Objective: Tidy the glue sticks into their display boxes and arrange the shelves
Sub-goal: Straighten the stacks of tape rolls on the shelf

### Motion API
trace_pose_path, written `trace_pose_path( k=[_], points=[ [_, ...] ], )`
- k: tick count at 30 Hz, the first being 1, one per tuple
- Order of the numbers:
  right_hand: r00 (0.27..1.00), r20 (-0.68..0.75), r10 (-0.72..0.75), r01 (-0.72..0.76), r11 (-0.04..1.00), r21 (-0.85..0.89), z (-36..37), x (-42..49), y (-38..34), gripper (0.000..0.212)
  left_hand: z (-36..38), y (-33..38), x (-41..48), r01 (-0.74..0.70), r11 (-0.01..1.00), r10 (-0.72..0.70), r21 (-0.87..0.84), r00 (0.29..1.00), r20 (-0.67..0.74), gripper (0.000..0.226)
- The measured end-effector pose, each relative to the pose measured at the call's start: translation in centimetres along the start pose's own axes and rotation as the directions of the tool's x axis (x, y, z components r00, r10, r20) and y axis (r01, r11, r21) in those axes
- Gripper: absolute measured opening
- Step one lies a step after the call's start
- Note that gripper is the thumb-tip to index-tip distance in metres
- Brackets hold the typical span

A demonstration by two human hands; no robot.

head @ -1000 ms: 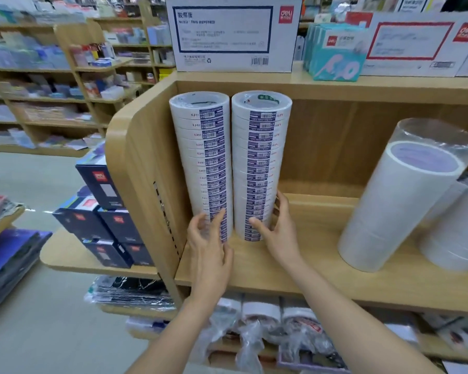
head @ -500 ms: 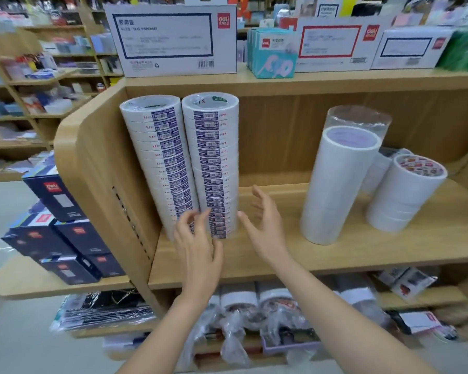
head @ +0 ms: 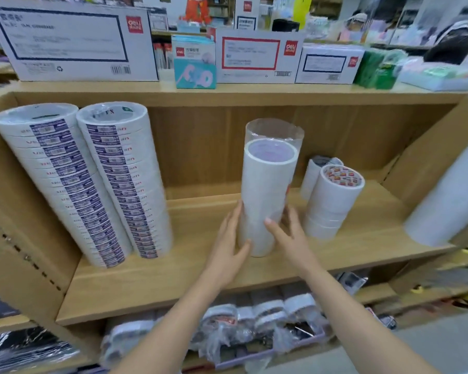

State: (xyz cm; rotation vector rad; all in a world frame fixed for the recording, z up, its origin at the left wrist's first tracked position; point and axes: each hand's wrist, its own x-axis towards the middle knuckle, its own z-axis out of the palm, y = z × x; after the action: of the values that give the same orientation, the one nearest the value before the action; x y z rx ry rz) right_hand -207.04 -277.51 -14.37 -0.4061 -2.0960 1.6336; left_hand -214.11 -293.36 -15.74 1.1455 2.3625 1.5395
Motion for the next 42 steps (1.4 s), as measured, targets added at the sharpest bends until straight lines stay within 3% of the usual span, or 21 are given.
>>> trace_pose_path(
  k=[3, 8, 15, 28, 32, 35, 38, 42],
  points=[
    [0.996, 0.091, -0.013, 0.010, 0.999, 0.038, 0.1, 0.6, 0.3, 0.065, 0.7, -0.3, 0.2, 0.039, 0.999, -0.042, -0.037, 0.997, -0.072, 0.079],
    [0.973, 0.228, -0.050, 0.039, 0.998, 0.052, 2.1, 1.9, 0.4, 0.085, -0.3, -0.9, -0.7, 0.082, 0.994, -0.061, 0.067, 0.961, -0.270, 0.076],
    [0.962, 0.252, -0.102, 0.093, 0.995, 0.047, 8.1, 3.6, -0.2, 0.086, -3.6, -1.8, -2.6, 0.220, 0.948, -0.094, 0.230, 0.883, -0.459, 0.069],
    [0.974, 0.156, -0.167, 0.167, 0.986, 0.012, 13.4, 4.3, 0.3, 0.093, -5.5, -3.1, -3.8, 0.286, 0.920, -0.143, 0.268, 0.882, -0.449, 0.073],
    [0.963, 0.221, -0.157, 0.157, 0.987, 0.014, 13.1, 4.3, -0.1, 0.093, -5.7, -2.9, -3.9, 0.305, 0.897, -0.136, 0.320, 0.879, -0.456, 0.074],
    [0.952, 0.291, -0.092, 0.085, 0.996, 0.037, 11.4, 3.5, 0.5, 0.088, -5.2, -2.2, -3.7, 0.286, 0.901, -0.084, 0.326, 0.852, -0.516, 0.061],
    [0.979, 0.201, -0.029, 0.029, 1.000, 0.001, 8.6, 1.4, 1.1, 0.067, -3.8, -1.2, -3.1, 0.192, 0.917, 0.009, 0.349, 0.866, -0.500, 0.040],
    [1.000, -0.030, 0.005, -0.006, 0.999, -0.040, 3.7, -1.8, 1.9, 0.044, 0.3, -0.8, -2.1, 0.091, 0.925, 0.000, 0.368, 0.970, -0.241, 0.042]
  ],
)
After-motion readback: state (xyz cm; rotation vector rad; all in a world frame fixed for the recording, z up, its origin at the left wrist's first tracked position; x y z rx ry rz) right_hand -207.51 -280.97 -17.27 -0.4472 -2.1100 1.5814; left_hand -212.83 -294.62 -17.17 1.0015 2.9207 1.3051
